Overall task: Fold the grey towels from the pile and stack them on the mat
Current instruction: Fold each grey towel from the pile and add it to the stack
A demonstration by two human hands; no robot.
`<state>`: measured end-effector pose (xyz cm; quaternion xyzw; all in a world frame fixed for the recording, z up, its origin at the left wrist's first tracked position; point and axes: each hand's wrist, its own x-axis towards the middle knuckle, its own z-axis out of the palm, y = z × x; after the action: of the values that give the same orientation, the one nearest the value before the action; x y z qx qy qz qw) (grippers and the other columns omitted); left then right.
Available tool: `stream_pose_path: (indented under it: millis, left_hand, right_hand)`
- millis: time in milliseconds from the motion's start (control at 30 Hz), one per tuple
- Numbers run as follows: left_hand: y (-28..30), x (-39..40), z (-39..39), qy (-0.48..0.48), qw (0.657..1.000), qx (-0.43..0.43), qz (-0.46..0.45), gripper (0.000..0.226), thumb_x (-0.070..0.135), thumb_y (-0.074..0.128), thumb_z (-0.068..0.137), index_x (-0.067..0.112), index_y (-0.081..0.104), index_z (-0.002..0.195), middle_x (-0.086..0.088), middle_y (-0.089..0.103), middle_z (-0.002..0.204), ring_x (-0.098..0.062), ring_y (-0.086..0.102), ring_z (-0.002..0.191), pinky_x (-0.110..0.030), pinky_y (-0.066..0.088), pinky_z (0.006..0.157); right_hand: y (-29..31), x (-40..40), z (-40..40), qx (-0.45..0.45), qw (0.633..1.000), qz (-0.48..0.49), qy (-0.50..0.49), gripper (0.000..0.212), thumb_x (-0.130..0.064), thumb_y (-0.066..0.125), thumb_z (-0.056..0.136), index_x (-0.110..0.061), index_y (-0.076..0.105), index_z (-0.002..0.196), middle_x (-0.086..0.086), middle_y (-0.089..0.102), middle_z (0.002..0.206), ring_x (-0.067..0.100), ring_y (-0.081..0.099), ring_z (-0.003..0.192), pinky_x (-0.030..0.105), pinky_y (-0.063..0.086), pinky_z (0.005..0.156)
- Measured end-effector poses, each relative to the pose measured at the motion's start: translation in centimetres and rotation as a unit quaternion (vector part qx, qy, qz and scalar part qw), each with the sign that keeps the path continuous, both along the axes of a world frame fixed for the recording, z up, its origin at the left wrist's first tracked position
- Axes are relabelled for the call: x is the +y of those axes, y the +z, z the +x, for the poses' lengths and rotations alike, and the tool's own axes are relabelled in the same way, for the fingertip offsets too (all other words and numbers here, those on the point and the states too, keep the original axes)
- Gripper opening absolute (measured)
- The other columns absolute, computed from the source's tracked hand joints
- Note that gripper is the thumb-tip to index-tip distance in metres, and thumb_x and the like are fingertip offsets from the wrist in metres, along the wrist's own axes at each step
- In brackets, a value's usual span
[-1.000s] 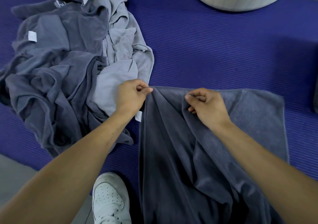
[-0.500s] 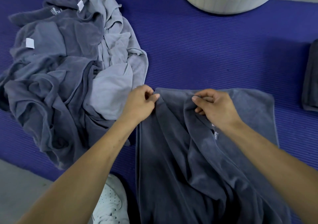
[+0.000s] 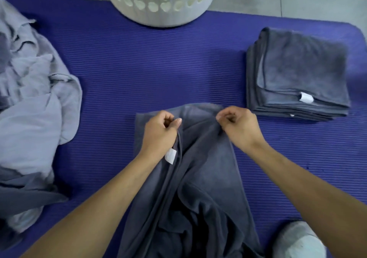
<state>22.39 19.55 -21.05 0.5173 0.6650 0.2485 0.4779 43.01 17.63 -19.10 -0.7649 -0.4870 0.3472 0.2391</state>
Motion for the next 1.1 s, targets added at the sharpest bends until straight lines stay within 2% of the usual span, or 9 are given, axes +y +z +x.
stream_pose_path:
  millis: [67,200,267,400,567,700,833,967,1100]
  left_hand:
    - [-0.3,-0.4,-0.1,-0.003,0.999,0.006,0.034,0.019,0.021,0.067,0.092,0.025,0.056,0.077,0.008,0.061,0.071,0.002,0.054,0.06,-0.011,0.041,0.06]
    - [-0.4,-0.6,-0.4,-0.001,0.999,0.011,0.05,0.017,0.02,0.067,0.092,0.024,0.058,0.079,0.006,0.065,0.075,0.0,0.057,0.065,-0.011,0.044,0.063]
    - [-0.4,-0.7,-0.3,0.004,0.998,0.011,0.058,0.017,0.018,0.067,0.092,0.024,0.058,0.079,0.004,0.065,0.075,0.0,0.057,0.065,-0.011,0.045,0.063]
    - [-0.1,-1.0,0.0,0.008,0.998,0.009,0.064,0.015,0.018,0.067,0.093,0.023,0.059,0.081,0.003,0.063,0.071,0.0,0.053,0.059,-0.013,0.044,0.059]
    - [0.0,-1.2,0.0,0.007,0.997,0.008,0.078,0.017,0.016,0.066,0.093,0.024,0.058,0.08,0.003,0.062,0.071,-0.001,0.053,0.061,-0.011,0.043,0.059]
    - [-0.1,-1.2,-0.1,0.007,0.996,0.011,0.083,0.018,0.018,0.067,0.093,0.026,0.057,0.08,0.003,0.064,0.074,-0.002,0.056,0.066,-0.011,0.045,0.062]
    - [0.0,-1.2,-0.2,0.011,0.996,0.003,0.083,0.019,0.016,0.067,0.092,0.027,0.057,0.079,0.008,0.063,0.073,0.002,0.057,0.066,-0.008,0.044,0.063]
    - [-0.3,-1.1,-0.3,0.013,0.996,0.009,0.083,0.015,0.017,0.068,0.091,0.023,0.058,0.082,0.008,0.063,0.073,0.001,0.057,0.067,-0.008,0.044,0.064]
    - [-0.4,-1.1,-0.3,0.016,0.996,0.01,0.083,0.009,0.017,0.068,0.091,0.015,0.061,0.086,0.005,0.063,0.074,-0.002,0.058,0.068,-0.01,0.046,0.063]
  right_hand:
    - [-0.6,0.9,0.3,-0.033,0.999,0.025,0.002,0.004,-0.018,0.065,0.092,-0.018,0.069,0.093,-0.006,0.07,0.092,0.0,0.061,0.077,0.003,0.041,0.069]
    - [-1.0,3.1,1.1,-0.082,0.996,-0.029,0.026,0.037,-0.03,0.062,0.095,-0.013,0.059,0.128,0.006,0.06,0.12,0.017,0.058,0.106,0.023,0.044,0.087]
    - [-0.5,4.2,1.3,-0.069,0.994,-0.076,0.025,0.038,-0.033,0.065,0.093,-0.011,0.06,0.123,0.005,0.062,0.113,0.019,0.06,0.1,0.029,0.05,0.085]
    - [0.0,5.5,1.6,-0.066,0.984,-0.154,0.063,0.025,-0.029,0.072,0.088,-0.004,0.067,0.089,0.004,0.066,0.082,0.019,0.062,0.071,0.022,0.049,0.058]
    - [-1.3,4.8,1.7,-0.031,0.999,-0.021,-0.023,0.014,-0.02,0.075,0.086,-0.01,0.067,0.08,-0.005,0.058,0.063,0.009,0.055,0.059,0.021,0.05,0.061]
    - [-2.6,3.9,1.4,-0.061,0.998,-0.004,-0.025,0.016,-0.019,0.073,0.088,-0.008,0.062,0.086,0.001,0.059,0.069,0.015,0.057,0.063,0.033,0.056,0.066]
    - [-1.6,3.0,1.0,-0.079,0.996,0.042,-0.021,0.014,-0.023,0.069,0.092,-0.013,0.061,0.088,0.0,0.062,0.074,0.01,0.056,0.065,0.018,0.049,0.062]
    - [-0.1,1.4,0.7,0.015,0.997,-0.05,0.06,0.024,-0.038,0.069,0.09,-0.016,0.071,0.08,-0.009,0.063,0.061,0.0,0.058,0.053,0.008,0.044,0.052]
    - [0.2,1.1,1.0,0.034,0.992,-0.078,0.098,0.008,-0.024,0.077,0.085,-0.019,0.074,0.08,-0.01,0.065,0.061,-0.003,0.057,0.051,0.019,0.051,0.058]
